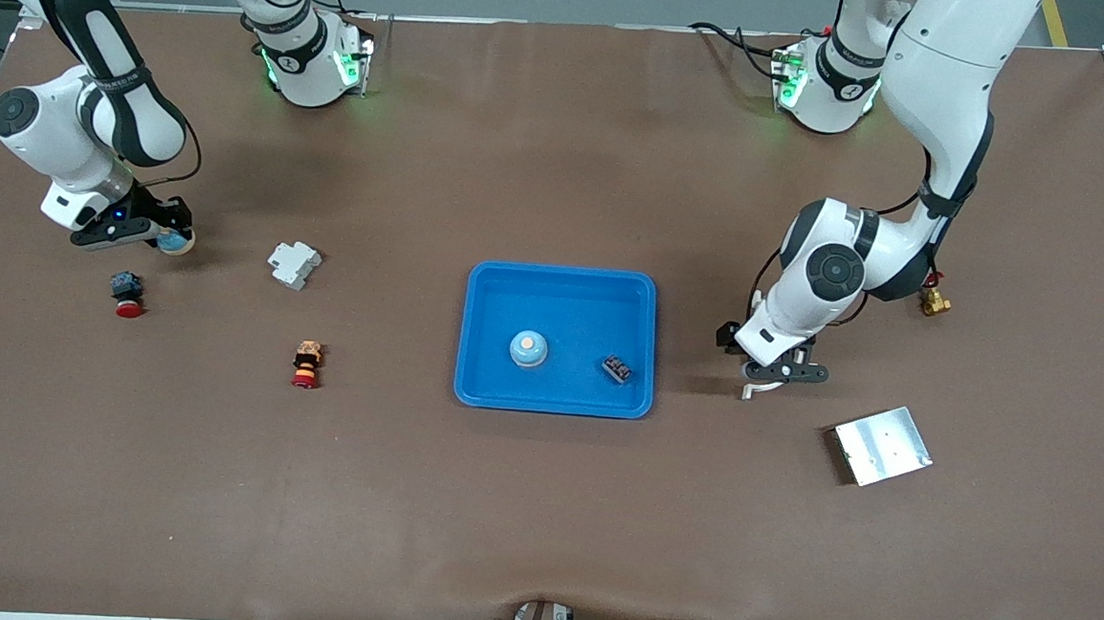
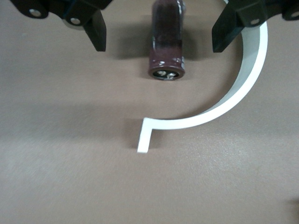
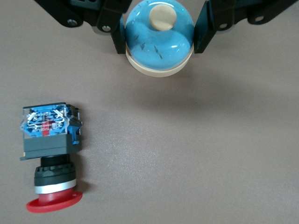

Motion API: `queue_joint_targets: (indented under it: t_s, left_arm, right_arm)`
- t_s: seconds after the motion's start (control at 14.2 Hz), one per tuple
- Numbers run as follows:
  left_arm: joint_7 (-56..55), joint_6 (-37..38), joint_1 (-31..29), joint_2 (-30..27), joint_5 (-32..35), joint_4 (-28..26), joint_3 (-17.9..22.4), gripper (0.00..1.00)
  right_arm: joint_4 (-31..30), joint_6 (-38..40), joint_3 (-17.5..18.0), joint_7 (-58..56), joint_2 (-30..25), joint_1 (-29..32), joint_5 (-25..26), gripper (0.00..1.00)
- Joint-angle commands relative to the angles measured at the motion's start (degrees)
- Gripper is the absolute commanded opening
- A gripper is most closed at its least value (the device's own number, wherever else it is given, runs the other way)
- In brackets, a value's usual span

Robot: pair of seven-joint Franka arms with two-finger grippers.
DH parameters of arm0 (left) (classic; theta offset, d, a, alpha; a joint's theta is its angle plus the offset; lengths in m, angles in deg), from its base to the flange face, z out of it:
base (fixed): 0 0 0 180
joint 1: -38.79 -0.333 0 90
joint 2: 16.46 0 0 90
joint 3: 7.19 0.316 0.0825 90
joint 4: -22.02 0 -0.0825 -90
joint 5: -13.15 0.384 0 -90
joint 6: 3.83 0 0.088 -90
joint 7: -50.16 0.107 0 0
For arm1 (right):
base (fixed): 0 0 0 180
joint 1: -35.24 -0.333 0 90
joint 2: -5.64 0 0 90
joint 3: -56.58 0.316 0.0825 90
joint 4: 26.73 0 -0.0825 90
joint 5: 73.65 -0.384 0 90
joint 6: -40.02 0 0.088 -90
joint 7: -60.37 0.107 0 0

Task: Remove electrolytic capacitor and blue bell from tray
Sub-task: 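Release the bell with the right gripper while the left gripper returns to tray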

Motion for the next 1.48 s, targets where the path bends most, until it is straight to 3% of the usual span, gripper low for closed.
queue_joint_targets:
  t_s: [0.0, 0.07, 0.14, 0.42, 0.56, 0.91, 1.19, 1.41]
  left_arm:
    - [-6.27, 2.79, -0.67, -3.10, 0.46, 0.20, -1.49, 1.00]
    - [-9.26, 3.67, -0.76, -3.45, 0.20, 0.99, -2.27, 1.00]
    - [-13.55, 4.37, -0.85, -3.72, -1.89, 1.95, -3.06, 1.00]
    - [-27.54, 7.71, -0.24, -2.93, -5.25, 7.75, -4.74, 1.00]
    - [-32.90, 11.57, 0.47, -1.88, -5.25, 11.61, -4.83, 1.00]
    - [-43.80, 14.93, 2.04, 4.44, -5.25, 22.86, -6.32, 1.00]
    - [-52.78, 14.93, 4.34, 11.21, -5.16, 32.71, -6.23, 1.00]
    - [-55.68, 14.93, 6.27, 14.64, -5.16, 35.88, -6.23, 1.00]
  right_arm:
    - [-0.30, -0.60, 0.48, -1.33, -0.22, 0.55, -0.88, 0.22]
    - [-0.30, -0.60, 0.57, -0.99, -0.13, 0.55, -0.88, 0.92]
    - [-0.39, -0.60, 0.57, -0.98, -0.13, 0.72, -0.88, 1.00]
    - [-0.13, 1.68, 0.74, -0.37, -1.88, 0.46, -0.88, 1.00]
    - [1.53, 7.11, 1.09, 0.33, -4.08, -0.15, -0.97, 1.00]
    - [5.22, 18.10, 1.09, 15.16, -9.45, -9.28, -0.97, 1.00]
    - [12.16, 26.81, 1.18, 25.97, -9.63, -16.57, -0.97, 1.00]
    - [17.96, 32.17, 1.18, 36.69, -9.36, -23.69, -1.06, 1.00]
